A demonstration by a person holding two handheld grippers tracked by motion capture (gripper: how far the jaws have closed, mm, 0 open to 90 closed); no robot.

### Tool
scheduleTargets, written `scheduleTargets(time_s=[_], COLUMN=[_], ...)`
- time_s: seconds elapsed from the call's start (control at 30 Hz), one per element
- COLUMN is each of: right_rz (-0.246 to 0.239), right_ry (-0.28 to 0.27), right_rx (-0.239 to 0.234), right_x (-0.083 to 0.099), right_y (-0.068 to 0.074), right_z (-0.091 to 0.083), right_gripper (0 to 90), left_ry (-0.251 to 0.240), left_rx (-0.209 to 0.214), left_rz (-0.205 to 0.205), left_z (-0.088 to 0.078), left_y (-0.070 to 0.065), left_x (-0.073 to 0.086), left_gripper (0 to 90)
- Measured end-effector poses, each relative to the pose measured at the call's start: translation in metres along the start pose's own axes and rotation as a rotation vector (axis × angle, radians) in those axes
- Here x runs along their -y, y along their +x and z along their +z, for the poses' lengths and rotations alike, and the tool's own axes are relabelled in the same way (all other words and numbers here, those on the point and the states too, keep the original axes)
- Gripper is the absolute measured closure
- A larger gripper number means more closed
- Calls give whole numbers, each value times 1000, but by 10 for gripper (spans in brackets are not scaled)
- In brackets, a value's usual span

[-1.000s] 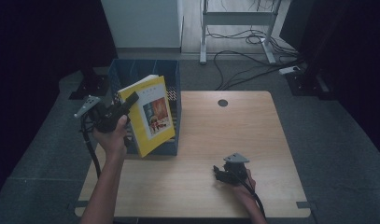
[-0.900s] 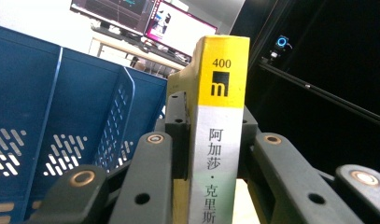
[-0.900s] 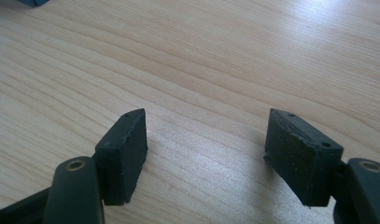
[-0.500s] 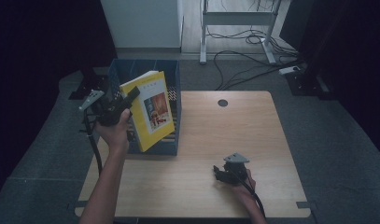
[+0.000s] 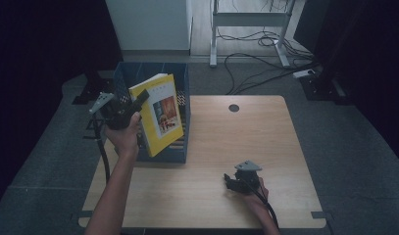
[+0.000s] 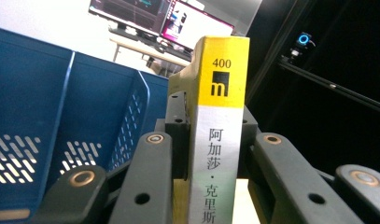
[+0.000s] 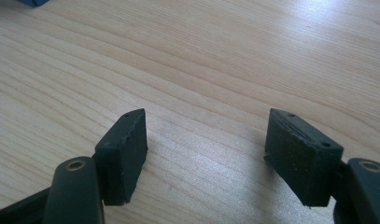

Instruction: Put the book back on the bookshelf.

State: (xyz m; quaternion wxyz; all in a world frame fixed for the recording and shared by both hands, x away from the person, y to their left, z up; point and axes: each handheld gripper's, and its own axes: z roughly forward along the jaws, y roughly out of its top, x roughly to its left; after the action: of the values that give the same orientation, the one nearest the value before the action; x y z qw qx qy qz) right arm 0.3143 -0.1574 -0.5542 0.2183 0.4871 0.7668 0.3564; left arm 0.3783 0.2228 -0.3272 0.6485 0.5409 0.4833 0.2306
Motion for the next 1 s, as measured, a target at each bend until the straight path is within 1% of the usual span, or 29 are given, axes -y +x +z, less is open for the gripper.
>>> scheduleTargets(time_s=[0.07,0.17,0.4,0.67,0.77,1.0], right_rz=[-1,-1,-1,-1,-1,-1], right_ry=[-1,-1,-1,-1,0,-1], right_rx=[0,0,0,0,-1,0], right_x=[0,0,0,0,0,0], right_y=[0,0,0,0,0,0], right_z=[0,0,0,0,0,0], right_gripper=[291,291,291,291,291,291], left_ry=[3,12,8,11,3,12], left_rx=[-7,-20,-39,-47,-53,-61], left_rz=[-3,5,11,7,2,12], left_z=[2,5,10,15,16,20], left_y=[1,1,0,-1,0,0], left_x=[0,0,-3,-2,-3,-2], left_gripper=[750,751,751,750,750,751])
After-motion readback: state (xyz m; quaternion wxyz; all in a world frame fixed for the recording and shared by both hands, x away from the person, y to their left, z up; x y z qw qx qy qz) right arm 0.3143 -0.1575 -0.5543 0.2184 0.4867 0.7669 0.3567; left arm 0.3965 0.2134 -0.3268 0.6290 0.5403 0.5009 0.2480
